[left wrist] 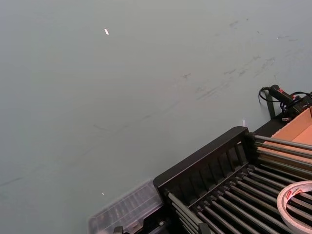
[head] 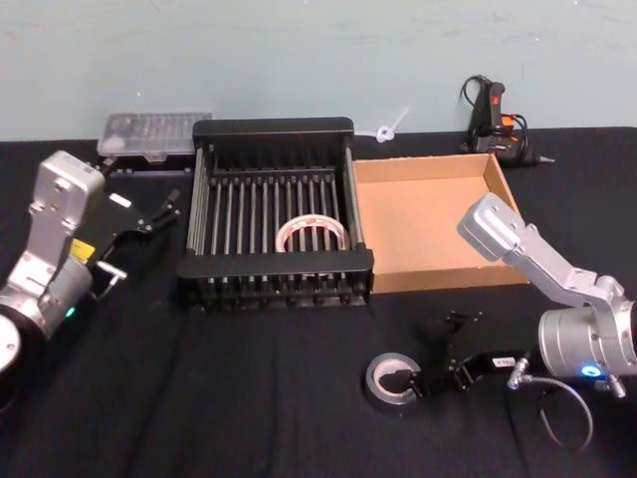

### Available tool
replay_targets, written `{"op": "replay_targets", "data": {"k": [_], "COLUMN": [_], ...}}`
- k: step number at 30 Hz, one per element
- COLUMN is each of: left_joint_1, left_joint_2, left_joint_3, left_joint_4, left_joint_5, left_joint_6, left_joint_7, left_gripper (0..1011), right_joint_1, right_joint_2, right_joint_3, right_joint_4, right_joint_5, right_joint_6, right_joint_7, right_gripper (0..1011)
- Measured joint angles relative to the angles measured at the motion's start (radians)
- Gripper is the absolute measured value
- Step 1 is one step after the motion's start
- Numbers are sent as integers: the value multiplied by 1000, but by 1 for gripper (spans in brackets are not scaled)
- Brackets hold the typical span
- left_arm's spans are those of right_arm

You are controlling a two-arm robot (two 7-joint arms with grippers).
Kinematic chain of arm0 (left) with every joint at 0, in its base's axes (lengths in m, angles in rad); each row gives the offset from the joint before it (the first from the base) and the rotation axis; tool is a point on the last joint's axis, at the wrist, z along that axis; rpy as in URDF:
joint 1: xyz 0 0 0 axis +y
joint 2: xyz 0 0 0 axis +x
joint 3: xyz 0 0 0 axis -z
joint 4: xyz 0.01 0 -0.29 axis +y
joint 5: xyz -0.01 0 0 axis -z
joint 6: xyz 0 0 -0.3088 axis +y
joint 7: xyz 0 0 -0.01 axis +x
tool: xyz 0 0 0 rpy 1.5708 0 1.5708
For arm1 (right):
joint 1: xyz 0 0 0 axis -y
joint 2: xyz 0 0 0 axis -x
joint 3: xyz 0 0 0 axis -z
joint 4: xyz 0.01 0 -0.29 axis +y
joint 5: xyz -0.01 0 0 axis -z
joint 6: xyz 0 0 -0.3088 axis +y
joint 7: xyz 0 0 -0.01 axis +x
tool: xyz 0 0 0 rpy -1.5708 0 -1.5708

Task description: Pick up the white tape and place it into the black box , Pick up the silver tape and place it into the brown box.

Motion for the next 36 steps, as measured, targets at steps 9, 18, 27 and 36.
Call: {"op": "replay_targets", "data": {"k": [9, 18, 27, 36], "left_joint_1": [0, 0, 0, 0], "left_joint_2": [0, 0, 0, 0], "left_joint_3": [0, 0, 0, 0], "left_joint_4": [0, 0, 0, 0], "left_joint_5": [0, 0, 0, 0], "left_joint_6": [0, 0, 0, 0], "left_joint_7": [0, 0, 0, 0], "left_gripper": [1001, 1001, 1001, 1001], "right_joint_1": [13, 20, 23, 33], "right_joint_2": [-5, -20, -31, -46], "right_joint_3": [-21, -31, -34, -42], "right_joint_4": [17, 35, 50, 67], "right_joint_5": [-3, -5, -7, -20], "right_joint_6": [7, 9, 8, 7], "right_joint_7": [5, 1, -9, -12], "right_gripper": [1002, 1002, 1002, 1002]}}
